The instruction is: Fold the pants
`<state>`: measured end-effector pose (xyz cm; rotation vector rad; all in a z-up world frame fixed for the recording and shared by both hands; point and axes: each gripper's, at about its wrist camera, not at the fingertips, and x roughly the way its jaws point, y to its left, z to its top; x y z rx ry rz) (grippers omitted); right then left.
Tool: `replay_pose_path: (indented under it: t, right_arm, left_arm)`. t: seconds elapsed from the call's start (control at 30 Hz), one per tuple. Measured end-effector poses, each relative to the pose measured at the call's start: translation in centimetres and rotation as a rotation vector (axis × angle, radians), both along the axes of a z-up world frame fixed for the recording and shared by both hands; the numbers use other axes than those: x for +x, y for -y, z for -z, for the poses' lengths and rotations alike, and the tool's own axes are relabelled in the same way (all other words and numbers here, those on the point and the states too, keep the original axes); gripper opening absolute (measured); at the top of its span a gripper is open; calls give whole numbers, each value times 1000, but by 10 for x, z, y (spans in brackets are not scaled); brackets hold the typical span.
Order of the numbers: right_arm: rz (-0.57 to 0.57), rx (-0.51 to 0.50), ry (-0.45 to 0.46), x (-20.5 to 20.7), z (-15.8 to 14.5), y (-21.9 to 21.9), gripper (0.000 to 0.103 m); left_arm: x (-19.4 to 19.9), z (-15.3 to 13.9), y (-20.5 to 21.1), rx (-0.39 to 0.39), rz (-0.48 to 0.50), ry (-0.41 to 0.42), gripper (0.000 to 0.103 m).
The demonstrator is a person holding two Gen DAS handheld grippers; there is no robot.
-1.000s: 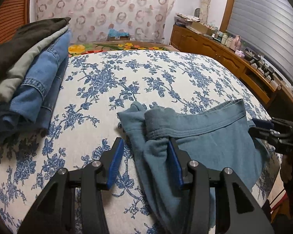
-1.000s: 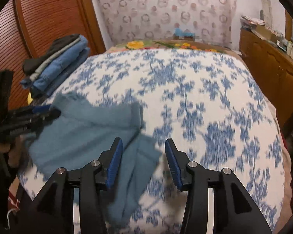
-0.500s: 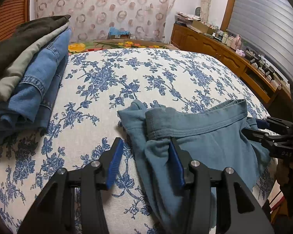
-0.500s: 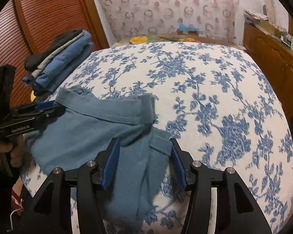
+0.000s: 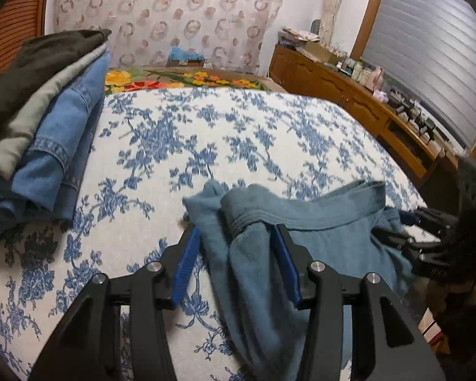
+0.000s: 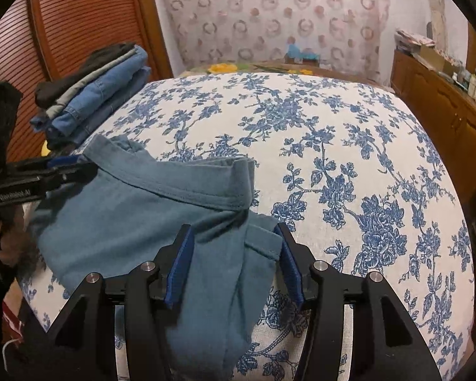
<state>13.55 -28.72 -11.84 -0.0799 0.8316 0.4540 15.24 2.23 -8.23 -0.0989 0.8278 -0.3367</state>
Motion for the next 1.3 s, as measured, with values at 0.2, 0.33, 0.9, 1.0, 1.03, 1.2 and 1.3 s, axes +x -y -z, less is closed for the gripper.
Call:
replay_pose_path:
  t: [0.2,0.33,0.9,1.0,1.03,1.2,1.3]
  right_arm:
    - [0,4,0,0,0,1,53]
    - [-1,7,0,0,1,1,53]
    - [-1,5,0,0,1,1,53]
    - [-1,6,1,0,1,1,53]
    - [-1,5,1,0,1,1,53]
    - [-1,7,1,0,1,2,53]
    - [-2,6,2,-1,0,1,52]
  left_arm:
    - [11,6,5,31,-5,-41,48]
    - [15,10,1,5,-8,-60,48]
    - [22,11,8,33,-8,-44,58]
    - [19,11,7,23,-8,-35,49]
    - [19,12,6,4,4,-39,45]
    - [14,9,7,-35,29,-46,24]
    - [9,6,6,-46,23,-39,22]
